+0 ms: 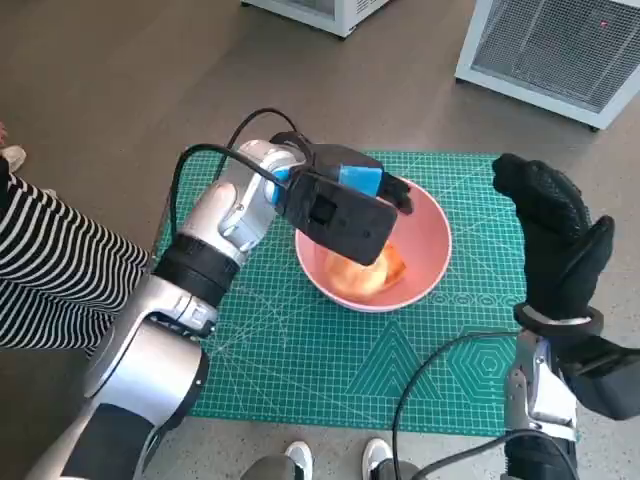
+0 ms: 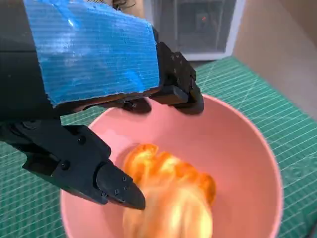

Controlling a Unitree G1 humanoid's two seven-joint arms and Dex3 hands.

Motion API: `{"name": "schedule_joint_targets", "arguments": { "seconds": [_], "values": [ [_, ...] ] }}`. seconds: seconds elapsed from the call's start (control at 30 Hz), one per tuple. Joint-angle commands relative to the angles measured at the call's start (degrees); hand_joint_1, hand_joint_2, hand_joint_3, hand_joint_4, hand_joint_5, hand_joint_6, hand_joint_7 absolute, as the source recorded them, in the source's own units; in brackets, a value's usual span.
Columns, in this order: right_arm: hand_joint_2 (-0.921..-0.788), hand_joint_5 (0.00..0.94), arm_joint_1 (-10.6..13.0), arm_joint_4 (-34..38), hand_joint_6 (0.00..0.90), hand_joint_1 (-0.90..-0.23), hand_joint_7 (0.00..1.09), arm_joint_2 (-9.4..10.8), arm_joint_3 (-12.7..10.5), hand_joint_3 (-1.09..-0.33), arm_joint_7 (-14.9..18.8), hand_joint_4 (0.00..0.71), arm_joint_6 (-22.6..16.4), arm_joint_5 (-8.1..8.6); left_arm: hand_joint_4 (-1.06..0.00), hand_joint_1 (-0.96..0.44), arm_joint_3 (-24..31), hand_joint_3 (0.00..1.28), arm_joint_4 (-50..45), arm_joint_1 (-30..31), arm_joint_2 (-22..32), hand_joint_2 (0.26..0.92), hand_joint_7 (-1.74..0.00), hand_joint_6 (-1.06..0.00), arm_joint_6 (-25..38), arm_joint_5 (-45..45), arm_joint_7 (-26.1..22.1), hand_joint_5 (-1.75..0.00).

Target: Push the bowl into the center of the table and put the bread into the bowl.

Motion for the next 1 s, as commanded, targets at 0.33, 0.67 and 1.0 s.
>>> {"name": "schedule_joint_targets", "arguments": {
  "seconds": [0.33, 0.67, 1.0],
  "values": [
    [-0.921, 0.002, -0.27, 0.02, 0.057, -0.685, 0.47, -0.86, -0.29, -0.731, -0.75, 0.150, 2.19, -0.56, -0.15, -0.17, 5.16, 0.00, -4.62, 2.11, 2.71, 0.751, 0.00, -0.29, -1.89, -5.50, 0.16, 0.00],
    [-0.921, 0.000, -2.73, -1.82, 0.059, -0.684, 0.48, -2.21, -0.74, -0.731, -1.90, 0.146, 5.18, -0.81, -0.15, -0.57, 24.82, 0.03, -0.44, 8.40, -2.31, 0.865, -0.01, -0.28, -12.87, -29.59, 4.17, -0.01],
    [-0.921, 0.000, -6.38, -3.96, 0.058, -0.680, 0.48, -3.00, -0.50, -0.736, -4.28, 0.144, 8.79, -1.89, -0.16, -0.70, 35.92, 0.37, -6.93, 16.78, -10.33, 0.920, 0.00, -0.28, -10.82, -47.95, 3.53, 0.00]
  ]
}}
